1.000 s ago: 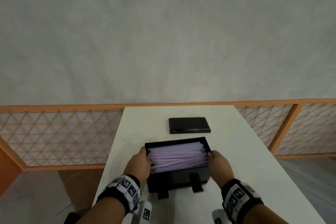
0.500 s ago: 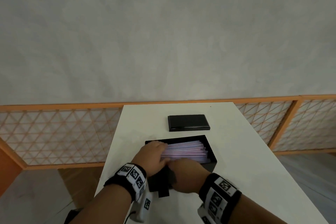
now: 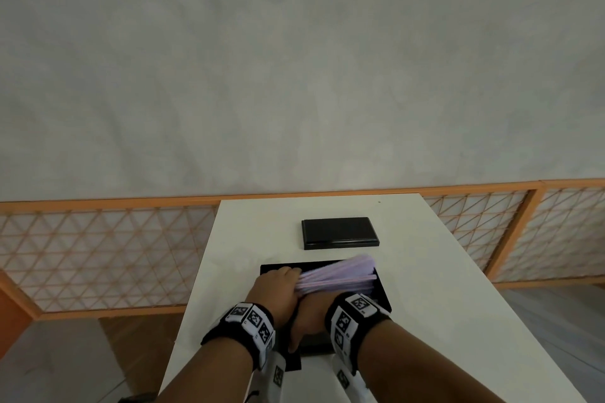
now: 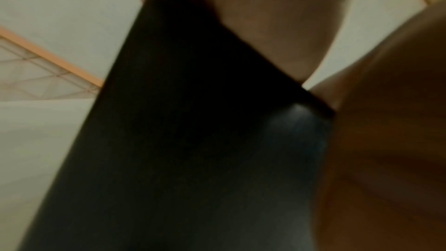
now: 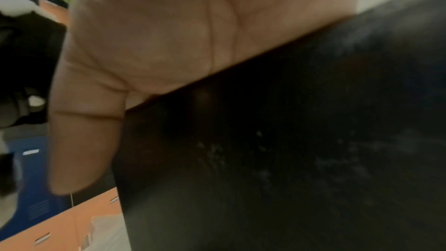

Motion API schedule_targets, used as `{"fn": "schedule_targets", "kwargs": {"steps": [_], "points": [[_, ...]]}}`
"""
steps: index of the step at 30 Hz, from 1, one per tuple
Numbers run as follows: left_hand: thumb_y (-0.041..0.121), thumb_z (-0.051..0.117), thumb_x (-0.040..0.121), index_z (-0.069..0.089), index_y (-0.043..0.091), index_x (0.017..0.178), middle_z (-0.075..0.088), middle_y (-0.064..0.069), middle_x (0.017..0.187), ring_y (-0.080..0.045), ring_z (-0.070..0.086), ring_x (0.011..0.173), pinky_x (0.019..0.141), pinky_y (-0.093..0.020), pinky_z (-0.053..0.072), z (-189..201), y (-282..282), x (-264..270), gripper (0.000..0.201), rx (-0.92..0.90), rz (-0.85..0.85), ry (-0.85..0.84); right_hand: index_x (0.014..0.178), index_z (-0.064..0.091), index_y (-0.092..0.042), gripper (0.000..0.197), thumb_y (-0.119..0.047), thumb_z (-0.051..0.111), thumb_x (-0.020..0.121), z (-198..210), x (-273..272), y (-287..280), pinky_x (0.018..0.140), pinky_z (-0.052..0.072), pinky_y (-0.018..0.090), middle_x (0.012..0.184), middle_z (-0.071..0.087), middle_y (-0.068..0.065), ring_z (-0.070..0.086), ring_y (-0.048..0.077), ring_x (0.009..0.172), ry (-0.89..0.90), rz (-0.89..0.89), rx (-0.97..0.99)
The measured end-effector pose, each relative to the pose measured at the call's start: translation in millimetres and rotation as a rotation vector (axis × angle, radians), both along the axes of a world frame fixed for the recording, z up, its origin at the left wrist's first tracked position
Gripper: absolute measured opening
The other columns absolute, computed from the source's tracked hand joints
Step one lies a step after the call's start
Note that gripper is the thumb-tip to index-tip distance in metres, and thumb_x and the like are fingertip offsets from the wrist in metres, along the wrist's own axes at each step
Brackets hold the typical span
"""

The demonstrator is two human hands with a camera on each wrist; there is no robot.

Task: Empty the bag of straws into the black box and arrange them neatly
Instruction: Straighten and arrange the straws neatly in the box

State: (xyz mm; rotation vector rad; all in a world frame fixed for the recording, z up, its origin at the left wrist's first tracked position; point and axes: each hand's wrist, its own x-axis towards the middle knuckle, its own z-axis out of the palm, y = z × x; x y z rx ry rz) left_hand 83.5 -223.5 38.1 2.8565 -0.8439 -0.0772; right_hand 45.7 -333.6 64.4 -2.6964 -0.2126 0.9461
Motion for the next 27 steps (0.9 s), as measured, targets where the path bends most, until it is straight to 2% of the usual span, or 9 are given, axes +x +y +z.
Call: {"fn": "schedule_targets", "kwargs": {"steps": [4,9,12,15,20,24,27], "points": [[0.030,0.042,0.092,0.038,0.018,0.136,0.049,-0.005,0.132,-0.025,0.048,0.116,0.093,-0.034,0.038,-3,1,0,0.046,-0.029,0.022,-0.023,0.128,0.057,-0.020,0.062,-0.038,0.077,0.071,-1,0,-2,0.104,0.038,0.040,0.135,0.053,0.007,0.046,0.029,0.123,0.008,-0.019,0.009],[0.027,0.043,0.090,0.043,0.021,0.133,0.053,-0.003,0.128,-0.023,0.050,0.112,0.090,-0.031,0.037,-3,1,-2,0.043,-0.060,0.014,-0.039,0.116,0.065,-0.020,0.052,-0.035,0.078,0.068,-5,0,-4,0.098,0.043,0.040,0.122,0.062,0.006,0.053,0.028,0.114,-0.020,-0.059,0.092],[0.026,0.043,0.090,0.039,0.019,0.137,0.050,-0.003,0.133,-0.022,0.048,0.117,0.094,-0.031,0.036,0,1,-3,0.048,-0.066,0.034,-0.031,0.120,0.062,-0.026,0.060,-0.044,0.078,0.065,-5,3,-5,0.103,0.039,0.042,0.125,0.061,0.004,0.051,0.027,0.117,-0.048,-0.087,0.171],[0.025,0.043,0.090,0.037,0.018,0.138,0.049,-0.003,0.134,-0.022,0.047,0.118,0.096,-0.030,0.034,0,2,-4,0.049,-0.061,0.031,-0.032,0.124,0.058,-0.025,0.062,-0.046,0.076,0.068,-10,6,-6,0.105,0.035,0.041,0.128,0.059,0.003,0.048,0.025,0.120,-0.052,-0.099,0.166],[0.024,0.042,0.089,0.045,0.019,0.131,0.053,-0.002,0.127,-0.022,0.050,0.113,0.093,-0.032,0.037,0,1,-4,0.043,-0.104,0.047,-0.062,0.123,0.058,-0.032,0.077,-0.059,0.075,0.053,-13,10,-6,0.105,0.036,0.044,0.127,0.059,-0.003,0.048,0.025,0.120,-0.045,-0.107,0.140],[0.023,0.041,0.088,0.044,0.021,0.132,0.053,-0.001,0.128,-0.020,0.049,0.114,0.094,-0.029,0.036,-3,2,-4,0.044,-0.131,0.056,-0.073,0.120,0.060,-0.032,0.075,-0.059,0.075,0.051,-14,7,-6,0.102,0.040,0.042,0.123,0.062,-0.004,0.053,0.023,0.114,-0.045,-0.099,0.162],[0.023,0.040,0.090,0.042,0.022,0.134,0.053,0.000,0.129,-0.019,0.048,0.116,0.095,-0.028,0.034,-4,2,-3,0.044,-0.148,0.051,-0.081,0.122,0.061,-0.027,0.068,-0.052,0.076,0.060,-14,5,-6,0.103,0.040,0.042,0.125,0.061,0.001,0.053,0.025,0.114,-0.030,-0.088,0.145]]}}
